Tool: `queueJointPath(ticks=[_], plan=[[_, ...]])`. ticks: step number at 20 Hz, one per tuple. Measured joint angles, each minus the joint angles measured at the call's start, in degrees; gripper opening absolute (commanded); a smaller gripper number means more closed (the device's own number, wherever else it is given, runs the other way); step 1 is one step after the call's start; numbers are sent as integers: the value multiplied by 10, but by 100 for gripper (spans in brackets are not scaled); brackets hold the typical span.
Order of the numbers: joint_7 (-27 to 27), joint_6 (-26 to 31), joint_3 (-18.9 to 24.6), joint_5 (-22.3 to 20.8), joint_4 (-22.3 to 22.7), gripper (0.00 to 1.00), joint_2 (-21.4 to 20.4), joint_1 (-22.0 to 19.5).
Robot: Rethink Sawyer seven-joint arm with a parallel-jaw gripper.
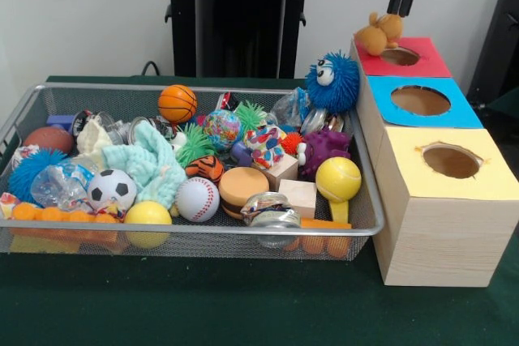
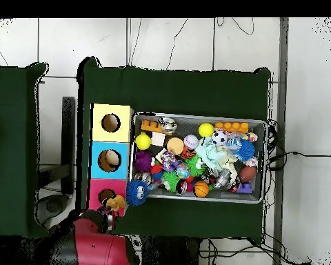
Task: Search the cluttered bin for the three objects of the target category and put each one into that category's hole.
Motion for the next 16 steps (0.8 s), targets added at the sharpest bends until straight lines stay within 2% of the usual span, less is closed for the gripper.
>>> queueJointPath(ticks=[16], plan=[[0, 0, -7, 17, -22, 0, 27, 13]])
